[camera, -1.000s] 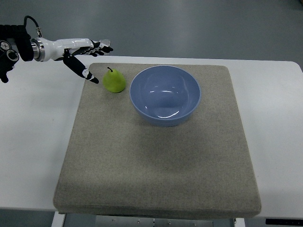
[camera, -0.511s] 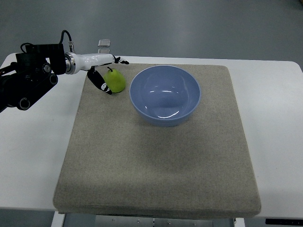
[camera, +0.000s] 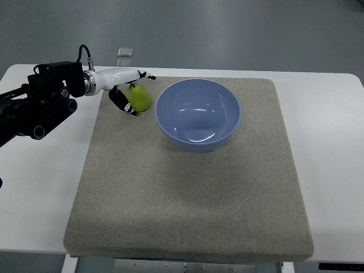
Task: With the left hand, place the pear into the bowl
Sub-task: 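Close the left hand fingers around the green pear, then lift the pear and carry it over the blue bowl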
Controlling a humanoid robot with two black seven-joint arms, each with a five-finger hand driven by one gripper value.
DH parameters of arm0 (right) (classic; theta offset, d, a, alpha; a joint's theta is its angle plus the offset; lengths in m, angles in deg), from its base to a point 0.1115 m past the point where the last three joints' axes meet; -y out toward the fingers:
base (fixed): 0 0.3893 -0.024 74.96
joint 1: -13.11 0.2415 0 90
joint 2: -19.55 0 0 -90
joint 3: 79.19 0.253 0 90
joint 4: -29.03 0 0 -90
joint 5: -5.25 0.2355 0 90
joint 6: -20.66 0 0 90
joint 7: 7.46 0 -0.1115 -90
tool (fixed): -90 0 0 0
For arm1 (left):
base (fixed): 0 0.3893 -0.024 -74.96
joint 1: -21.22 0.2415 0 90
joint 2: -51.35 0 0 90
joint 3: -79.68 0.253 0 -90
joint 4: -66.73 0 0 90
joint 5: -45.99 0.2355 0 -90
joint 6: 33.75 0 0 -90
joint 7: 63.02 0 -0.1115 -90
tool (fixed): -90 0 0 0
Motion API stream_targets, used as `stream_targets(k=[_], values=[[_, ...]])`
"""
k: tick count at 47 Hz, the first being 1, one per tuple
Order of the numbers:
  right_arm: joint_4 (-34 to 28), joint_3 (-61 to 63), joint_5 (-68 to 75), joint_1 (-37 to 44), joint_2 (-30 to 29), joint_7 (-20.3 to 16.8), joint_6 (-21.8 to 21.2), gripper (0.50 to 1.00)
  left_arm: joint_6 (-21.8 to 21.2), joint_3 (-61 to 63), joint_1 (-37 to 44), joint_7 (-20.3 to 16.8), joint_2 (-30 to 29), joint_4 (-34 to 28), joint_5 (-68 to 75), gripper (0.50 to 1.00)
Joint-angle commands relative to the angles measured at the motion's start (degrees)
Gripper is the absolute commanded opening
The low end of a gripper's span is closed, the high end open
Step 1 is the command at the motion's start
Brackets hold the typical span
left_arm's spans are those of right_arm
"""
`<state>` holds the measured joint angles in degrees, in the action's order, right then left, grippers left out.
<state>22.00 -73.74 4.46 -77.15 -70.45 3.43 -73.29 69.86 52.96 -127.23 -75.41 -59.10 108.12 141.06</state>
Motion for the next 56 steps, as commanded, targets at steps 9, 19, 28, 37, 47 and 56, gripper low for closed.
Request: stream_targets(k=[9, 19, 28, 37, 47, 56], values=[[-0.1, 0.0, 0.0, 0.0, 0.0, 0.0, 0.0, 0.926, 0.0, 0.5, 0.1, 0.1, 0.0, 0.1, -0.1, 0.832], [0.0, 0.0, 0.0, 0.0, 0.0, 0.0, 0.0, 0.926, 0.0, 1.2, 0.0, 0.2, -0.2, 0.2, 0.0, 0.5], [0.0, 0.0, 0.0, 0.0, 0.0, 0.0, 0.0, 0.926, 0.3, 1.1, -1.1, 0.2, -1.9, 1.5, -0.4, 0.5], [0.0, 0.0, 0.0, 0.0, 0.0, 0.0, 0.0, 0.926, 0.7, -0.3, -4.2, 0.1, -8.4, 8.6, -3.6, 0.5], [0.0, 0.0, 0.0, 0.0, 0.0, 0.0, 0.0, 0.926, 9.0, -1.1, -9.7, 0.1, -12.9, 15.5, -17.5, 0.5], [0.0, 0.0, 0.0, 0.0, 0.0, 0.0, 0.0, 0.926, 16.5, -1.1, -13.8, 0.1, -11.2, 15.7, -21.8, 0.5]])
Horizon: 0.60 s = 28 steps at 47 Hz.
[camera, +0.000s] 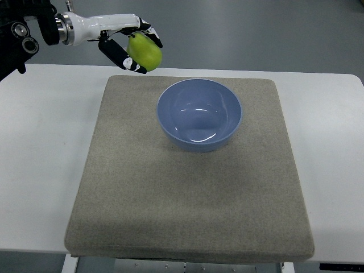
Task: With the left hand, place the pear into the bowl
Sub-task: 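Lift the pear and carry it over the blue bowl, then lower the pear into the bowl and open the left hand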
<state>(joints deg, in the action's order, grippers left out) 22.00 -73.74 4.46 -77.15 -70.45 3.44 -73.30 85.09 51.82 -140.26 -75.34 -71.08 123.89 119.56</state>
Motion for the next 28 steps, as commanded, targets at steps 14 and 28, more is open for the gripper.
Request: stream_targets(k=[14, 28], values=[[0.0, 0.0, 0.0, 0.0, 0.0, 0.0, 0.0, 0.926, 1.3, 4.1, -0.4, 0.1, 8.5, 0.1, 2.9, 0.5], [0.0, 0.0, 0.0, 0.0, 0.0, 0.0, 0.0, 0.926, 0.9, 4.2, 1.5, 0.1, 12.7, 0.1, 11.8, 0.5]])
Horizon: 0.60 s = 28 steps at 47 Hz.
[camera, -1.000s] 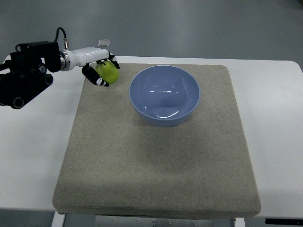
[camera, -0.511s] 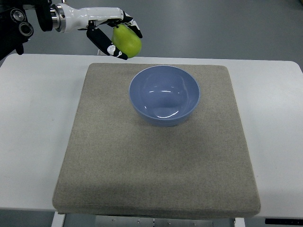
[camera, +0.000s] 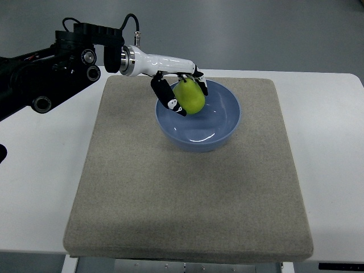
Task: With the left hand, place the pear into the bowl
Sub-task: 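Lower the pear into the bowl and open the left hand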
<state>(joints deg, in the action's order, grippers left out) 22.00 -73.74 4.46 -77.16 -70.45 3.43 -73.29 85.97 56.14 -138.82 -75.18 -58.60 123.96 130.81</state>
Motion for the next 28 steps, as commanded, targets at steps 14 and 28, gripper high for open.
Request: stream_targets(k=[14, 28], values=[[0.0, 0.0, 0.0, 0.0, 0.0, 0.0, 0.0, 0.926, -0.7, -0.1, 1.4, 0.0, 0.9, -0.1, 0.4, 0.85], [0.0, 0.0, 0.0, 0.0, 0.0, 0.0, 0.0, 0.926, -0.8, -1.0, 1.7, 0.0, 0.6, -3.5, -10.1, 0.994]])
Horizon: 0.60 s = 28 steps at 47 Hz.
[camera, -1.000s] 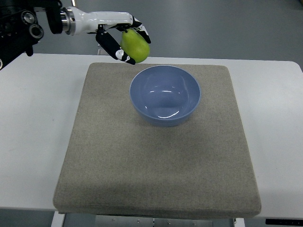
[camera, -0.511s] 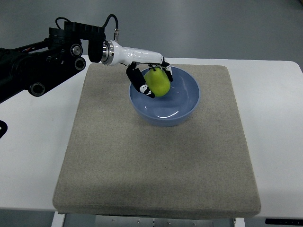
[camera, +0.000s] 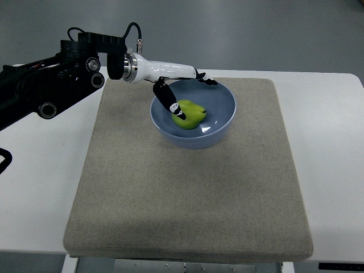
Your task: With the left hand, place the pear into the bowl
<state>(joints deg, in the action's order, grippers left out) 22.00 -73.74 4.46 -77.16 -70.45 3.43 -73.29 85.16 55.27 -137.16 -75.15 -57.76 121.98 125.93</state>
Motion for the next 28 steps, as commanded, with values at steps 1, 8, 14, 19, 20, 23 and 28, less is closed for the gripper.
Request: stream_targets(k=[1, 8, 14, 19, 20, 23, 28], values=[[0.0, 0.0, 0.0, 0.0, 0.0, 0.0, 0.0, 0.926, 0.0, -0.1, 0.0, 0.0, -0.3, -2.2, -7.5, 0.994], [0.0, 0.0, 0.0, 0.0, 0.0, 0.0, 0.0, 0.926, -0.1, 0.0, -0.2, 0.1, -1.0, -6.6, -23.9, 0.994], [0.0, 0.0, 0.0, 0.0, 0.0, 0.0, 0.0, 0.926, -0.2, -0.5, -0.1, 0.1, -2.9, -9.4, -34.5, 0.994], [0.0, 0.0, 0.0, 0.0, 0.0, 0.0, 0.0, 0.926, -0.2, -0.9, 0.0, 0.2, -3.8, -13.8, -43.8, 0.994], [0.0, 0.0, 0.0, 0.0, 0.0, 0.0, 0.0, 0.926, -0.2, -0.8, 0.0, 0.2, -3.8, -15.0, -45.6, 0.994], [0.0, 0.0, 0.0, 0.0, 0.0, 0.0, 0.0, 0.926, 0.1, -0.5, 0.3, 0.3, -3.7, -18.1, -50.6, 0.994], [0.0, 0.0, 0.0, 0.0, 0.0, 0.0, 0.0, 0.926, 0.5, -0.9, 2.8, 0.6, -3.8, -20.8, -57.4, 0.994]])
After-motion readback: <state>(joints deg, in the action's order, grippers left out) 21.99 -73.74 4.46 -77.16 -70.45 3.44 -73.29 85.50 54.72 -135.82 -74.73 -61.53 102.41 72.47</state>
